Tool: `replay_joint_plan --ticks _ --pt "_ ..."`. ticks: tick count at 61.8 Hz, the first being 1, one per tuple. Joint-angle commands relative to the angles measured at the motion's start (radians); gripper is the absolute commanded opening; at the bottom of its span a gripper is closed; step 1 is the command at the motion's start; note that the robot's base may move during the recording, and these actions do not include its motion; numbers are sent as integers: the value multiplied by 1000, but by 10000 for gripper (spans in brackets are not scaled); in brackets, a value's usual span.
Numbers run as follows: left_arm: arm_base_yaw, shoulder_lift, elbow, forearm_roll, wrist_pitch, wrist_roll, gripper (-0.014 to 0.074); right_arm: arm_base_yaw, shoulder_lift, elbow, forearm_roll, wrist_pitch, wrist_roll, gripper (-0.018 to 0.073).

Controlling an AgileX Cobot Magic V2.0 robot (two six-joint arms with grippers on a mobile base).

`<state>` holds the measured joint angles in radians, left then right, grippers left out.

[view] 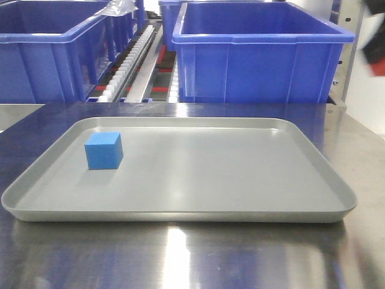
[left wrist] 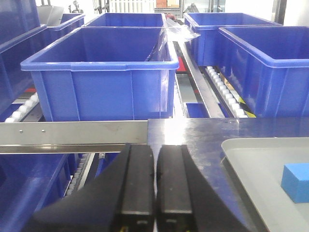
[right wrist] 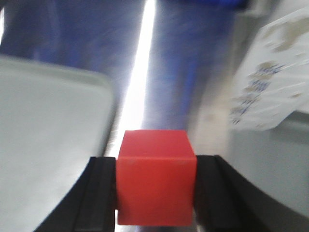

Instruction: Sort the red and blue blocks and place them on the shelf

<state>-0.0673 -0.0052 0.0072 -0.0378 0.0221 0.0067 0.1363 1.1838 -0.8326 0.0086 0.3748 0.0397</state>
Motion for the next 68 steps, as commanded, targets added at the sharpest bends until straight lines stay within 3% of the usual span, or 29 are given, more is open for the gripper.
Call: replay_joint_plan --ticks 1,12,25,41,68 --pt "2 -21 47 -9 -89 -7 125 -57 -105 42 35 -155 -65 46" --pt "2 -21 47 -9 -89 -7 125 -126 -255 183 57 -255 -95 48" --pt "2 -21 47 -9 -89 -7 125 -127 -454 333 57 -350 -85 48" --pt "2 -21 47 -9 -89 -7 125 -127 -724 424 57 -336 -76 48" --pt "2 -21 47 -9 -89 -7 125 -127 -778 425 57 -335 -76 48"
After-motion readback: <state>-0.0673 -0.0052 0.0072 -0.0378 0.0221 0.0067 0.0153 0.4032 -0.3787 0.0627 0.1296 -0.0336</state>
